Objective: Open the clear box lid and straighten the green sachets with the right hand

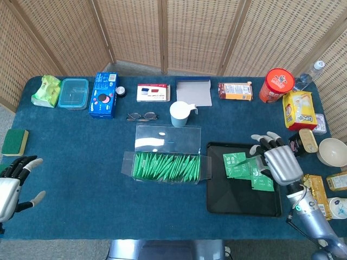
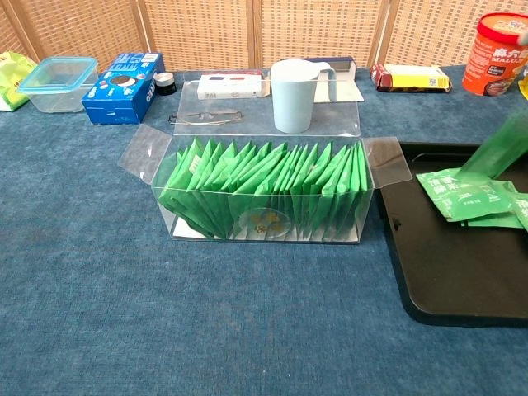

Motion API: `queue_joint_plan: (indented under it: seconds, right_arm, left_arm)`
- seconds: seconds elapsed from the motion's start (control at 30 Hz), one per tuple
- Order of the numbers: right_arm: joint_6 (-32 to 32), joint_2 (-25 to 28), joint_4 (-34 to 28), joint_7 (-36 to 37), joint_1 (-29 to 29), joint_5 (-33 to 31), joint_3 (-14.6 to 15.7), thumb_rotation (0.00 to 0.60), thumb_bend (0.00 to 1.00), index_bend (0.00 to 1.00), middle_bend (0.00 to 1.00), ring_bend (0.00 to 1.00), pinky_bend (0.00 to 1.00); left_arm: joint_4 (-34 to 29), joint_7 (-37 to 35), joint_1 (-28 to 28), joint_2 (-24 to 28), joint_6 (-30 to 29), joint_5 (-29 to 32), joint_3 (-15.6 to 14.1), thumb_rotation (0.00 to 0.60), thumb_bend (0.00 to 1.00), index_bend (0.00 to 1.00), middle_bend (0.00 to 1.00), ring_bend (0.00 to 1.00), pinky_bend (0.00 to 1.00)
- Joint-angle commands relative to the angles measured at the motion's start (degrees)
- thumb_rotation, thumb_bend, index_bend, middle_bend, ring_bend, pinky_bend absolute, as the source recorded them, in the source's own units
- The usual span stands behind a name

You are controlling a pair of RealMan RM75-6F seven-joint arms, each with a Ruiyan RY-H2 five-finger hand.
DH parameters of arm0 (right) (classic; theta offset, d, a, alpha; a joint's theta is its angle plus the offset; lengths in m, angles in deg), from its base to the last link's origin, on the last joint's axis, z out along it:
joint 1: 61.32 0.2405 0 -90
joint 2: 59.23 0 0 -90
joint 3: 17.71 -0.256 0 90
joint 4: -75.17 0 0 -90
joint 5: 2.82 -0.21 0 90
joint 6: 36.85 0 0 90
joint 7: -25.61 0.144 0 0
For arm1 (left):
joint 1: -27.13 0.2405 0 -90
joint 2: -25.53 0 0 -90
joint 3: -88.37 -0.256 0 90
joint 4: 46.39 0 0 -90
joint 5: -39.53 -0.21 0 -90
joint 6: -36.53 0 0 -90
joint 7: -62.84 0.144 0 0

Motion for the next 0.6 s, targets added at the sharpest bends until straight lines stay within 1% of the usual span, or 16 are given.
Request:
queue_joint_plan:
  seconds: [0.03,0.1,0.23,0.4,0.6]
  right_arm:
    - [0.2,-0.2,0.7,-0.1,-1.1,-0.5,0.4,0.600,0.62,0.27,0.17,0.18,0.14]
    - [0.3,-0.3,1.1,0.1,-1.8,-0.7,0.6,0.600,0.62,0.21,0.15,0.17,0.13]
    - [0.9,-0.3,1.3,0.4,-3.0,-1.1,0.3,0.600,0.62,0.19,0.13,0.15,0.12]
    - [3.5,-0.2,0.7,1.3,-4.8,-1.1,-0.6,0.600,0.62,0.17,0.13,0.13,0.12]
    - [6.3,-0.3,-2.4,-1.0,-7.7,-3.3,-1.5,0.600,0.62,0.15,0.11,0.11,0.11]
  left_arm:
    - [-0.1,0.0,0.1,0.1,-0.2,-0.1,-0.1,0.600,0.19,0.18,0.16,0.13,0.26]
    - [-0.1,0.0,0.3,0.2,-0.3,-0.2,-0.1,0.600,0.19,0.18,0.16,0.13,0.26]
    - [-0.2,0.0,0.4,0.1,-0.3,-0.4,-0.4,0.600,0.19,0.18,0.16,0.13,0.26]
    - [-0.2,-0.2,1.0,0.1,-0.6,-0.2,-0.7,0.600,0.19,0.18,0.16,0.13,0.26]
    - [0.1,-0.1,1.9,0.1,-0.6,0.7,-1.5,0.600,0.19,0.18,0.16,0.13,0.26]
